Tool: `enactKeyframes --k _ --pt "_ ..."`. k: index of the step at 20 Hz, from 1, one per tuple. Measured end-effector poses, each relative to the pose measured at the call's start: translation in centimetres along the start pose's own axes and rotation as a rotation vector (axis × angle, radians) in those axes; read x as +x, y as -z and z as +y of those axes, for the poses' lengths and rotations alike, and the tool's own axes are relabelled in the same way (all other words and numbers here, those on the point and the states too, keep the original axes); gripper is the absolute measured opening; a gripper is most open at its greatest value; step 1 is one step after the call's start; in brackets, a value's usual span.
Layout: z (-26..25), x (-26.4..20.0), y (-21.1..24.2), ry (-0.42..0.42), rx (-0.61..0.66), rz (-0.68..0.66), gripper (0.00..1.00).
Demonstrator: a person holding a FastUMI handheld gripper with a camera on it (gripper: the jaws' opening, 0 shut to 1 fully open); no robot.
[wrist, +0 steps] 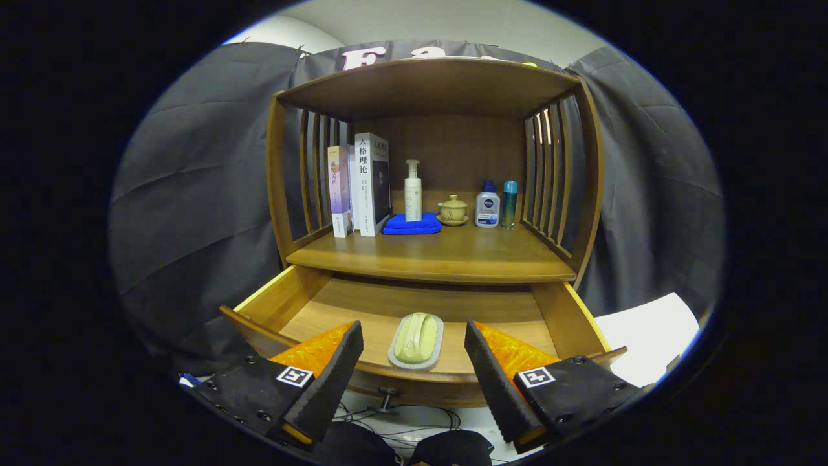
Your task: Pull open the drawer, take out the items inside it, and place them on the countertop above the cabinet.
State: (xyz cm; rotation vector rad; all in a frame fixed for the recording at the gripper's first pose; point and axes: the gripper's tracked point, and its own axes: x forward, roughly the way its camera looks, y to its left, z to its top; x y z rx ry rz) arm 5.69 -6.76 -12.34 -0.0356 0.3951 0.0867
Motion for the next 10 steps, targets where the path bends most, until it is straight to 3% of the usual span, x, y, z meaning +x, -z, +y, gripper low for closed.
enactKeyframes --k 7,10 --pt "-1.8 4.1 -2.2 -0.003 -0.006 0.076 0.99" --pt "-1.9 6.1 -1.6 -0.019 0.058 0.144 0.98"
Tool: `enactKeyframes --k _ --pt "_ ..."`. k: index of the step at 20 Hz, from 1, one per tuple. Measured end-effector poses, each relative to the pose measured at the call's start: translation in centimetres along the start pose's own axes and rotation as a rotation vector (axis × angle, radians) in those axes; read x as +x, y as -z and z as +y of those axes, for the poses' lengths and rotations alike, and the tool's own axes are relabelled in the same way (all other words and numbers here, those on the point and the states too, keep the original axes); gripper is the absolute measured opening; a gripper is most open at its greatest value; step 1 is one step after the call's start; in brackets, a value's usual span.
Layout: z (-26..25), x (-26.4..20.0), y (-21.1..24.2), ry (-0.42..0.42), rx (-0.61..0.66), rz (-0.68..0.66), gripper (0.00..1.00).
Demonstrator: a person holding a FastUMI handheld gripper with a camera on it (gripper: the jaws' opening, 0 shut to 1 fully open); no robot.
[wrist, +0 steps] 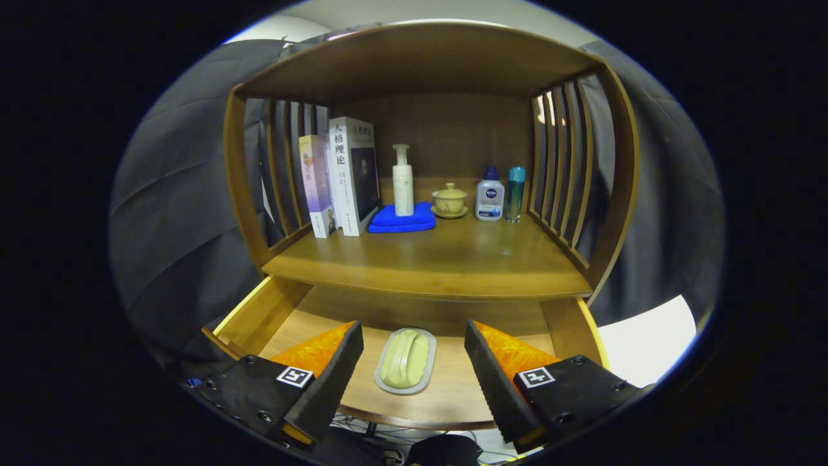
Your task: Pull open the drawer, take out the items inside it, and place them on the countertop above the cabinet.
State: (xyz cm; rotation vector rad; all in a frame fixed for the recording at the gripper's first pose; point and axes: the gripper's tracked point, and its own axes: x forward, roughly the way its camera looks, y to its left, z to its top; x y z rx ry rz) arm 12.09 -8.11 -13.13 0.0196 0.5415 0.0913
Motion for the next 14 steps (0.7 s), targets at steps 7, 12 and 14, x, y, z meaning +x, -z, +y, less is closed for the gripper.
enactKeyframes --k 7,12,14 --pt "0.8 4.1 3.6 -0.055 0.19 0.233 0.98" --pt "0.8 6.6 4.5 -0.022 0.16 0.306 0.98" --pt "0.8 7.7 5.4 0.001 0.1 0.355 0.98"
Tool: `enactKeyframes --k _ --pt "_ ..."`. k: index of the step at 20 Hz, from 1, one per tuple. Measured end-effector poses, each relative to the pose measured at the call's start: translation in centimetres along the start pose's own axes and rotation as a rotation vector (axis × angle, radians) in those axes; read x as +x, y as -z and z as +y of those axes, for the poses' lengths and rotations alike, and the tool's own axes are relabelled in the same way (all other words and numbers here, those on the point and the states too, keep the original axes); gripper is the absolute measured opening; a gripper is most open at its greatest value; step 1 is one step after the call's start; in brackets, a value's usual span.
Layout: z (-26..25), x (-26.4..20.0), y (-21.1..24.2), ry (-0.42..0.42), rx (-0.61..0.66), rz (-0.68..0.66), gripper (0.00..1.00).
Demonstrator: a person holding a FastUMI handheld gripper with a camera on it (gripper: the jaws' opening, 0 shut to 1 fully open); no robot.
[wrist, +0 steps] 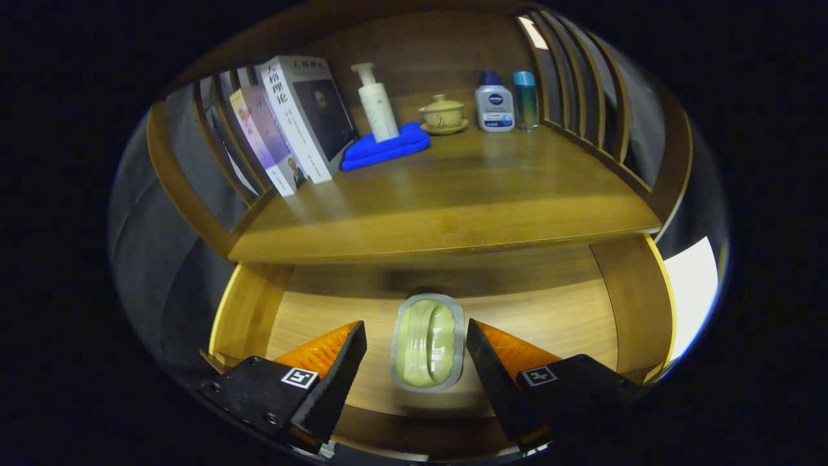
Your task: Pull open the drawer, take out the items inside it, and place them on the countertop above the cabinet.
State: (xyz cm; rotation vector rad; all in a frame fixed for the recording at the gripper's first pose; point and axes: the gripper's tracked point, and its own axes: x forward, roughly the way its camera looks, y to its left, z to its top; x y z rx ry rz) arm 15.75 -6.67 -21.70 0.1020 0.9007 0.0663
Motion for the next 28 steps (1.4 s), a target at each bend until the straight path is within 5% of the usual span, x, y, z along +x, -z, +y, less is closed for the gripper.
enactKeyframes --k 5,11,15,18,28 --pt "0.1 1.6 -0.1 0.059 -0.093 0.034 0.98" --pt "0.3 3.6 2.5 0.05 -0.041 0.121 0.64" --pt "0.3 3.2 2.6 0.036 -0.026 0.113 0.24" --pt "0.3 2.8 2.6 0.012 -0.01 0.081 0.16" --pt "0.4 -3.5 2.0 -0.04 0.024 -0.073 0.15"
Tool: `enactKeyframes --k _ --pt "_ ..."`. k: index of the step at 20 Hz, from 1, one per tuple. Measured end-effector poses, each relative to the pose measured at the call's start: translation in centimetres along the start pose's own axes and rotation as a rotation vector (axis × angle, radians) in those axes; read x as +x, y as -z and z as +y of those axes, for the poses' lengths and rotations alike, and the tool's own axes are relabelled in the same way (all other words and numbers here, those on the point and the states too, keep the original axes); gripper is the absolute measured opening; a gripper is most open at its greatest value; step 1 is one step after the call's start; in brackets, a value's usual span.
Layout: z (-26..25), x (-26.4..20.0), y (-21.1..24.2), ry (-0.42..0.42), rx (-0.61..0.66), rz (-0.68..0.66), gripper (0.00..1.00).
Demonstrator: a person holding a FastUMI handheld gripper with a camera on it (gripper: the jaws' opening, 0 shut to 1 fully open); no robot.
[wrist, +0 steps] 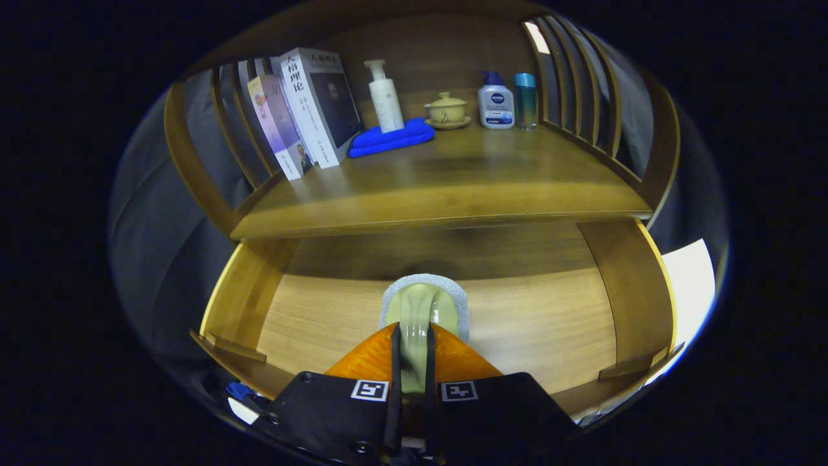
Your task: Pull open the drawer, take out the items inside it, and place them on the countertop above the cabinet.
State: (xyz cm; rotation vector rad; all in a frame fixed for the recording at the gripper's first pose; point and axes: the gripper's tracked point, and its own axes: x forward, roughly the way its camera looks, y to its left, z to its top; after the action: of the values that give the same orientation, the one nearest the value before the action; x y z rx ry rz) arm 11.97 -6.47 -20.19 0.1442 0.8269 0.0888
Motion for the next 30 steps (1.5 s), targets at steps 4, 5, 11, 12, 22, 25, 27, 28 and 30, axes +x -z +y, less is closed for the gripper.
enactKeyframes --k 4,5,11,12,22,25,27,28,30 --pt "0.0 -2.7 -1.3 -0.039 0.03 -0.054 0.15" --pt "0.0 -3.3 -1.7 -0.042 0.031 -0.067 0.15" --pt "0.6 -6.0 -3.3 -0.074 0.031 -0.123 0.15" --pt "0.8 -6.3 -3.6 -0.086 0.03 -0.132 0.15" --pt "1.3 -5.6 -10.0 -0.085 -0.005 -0.206 0.15" --pt "0.9 -4.1 -12.5 -0.045 -0.053 -0.222 0.15" --pt "1.3 -3.0 -13.8 -0.058 -0.058 -0.222 0.15" --pt "1.2 -2.4 -14.6 -0.048 -0.069 -0.222 0.15" --pt "0.5 -0.9 -15.8 -0.007 -0.094 -0.224 0.15"
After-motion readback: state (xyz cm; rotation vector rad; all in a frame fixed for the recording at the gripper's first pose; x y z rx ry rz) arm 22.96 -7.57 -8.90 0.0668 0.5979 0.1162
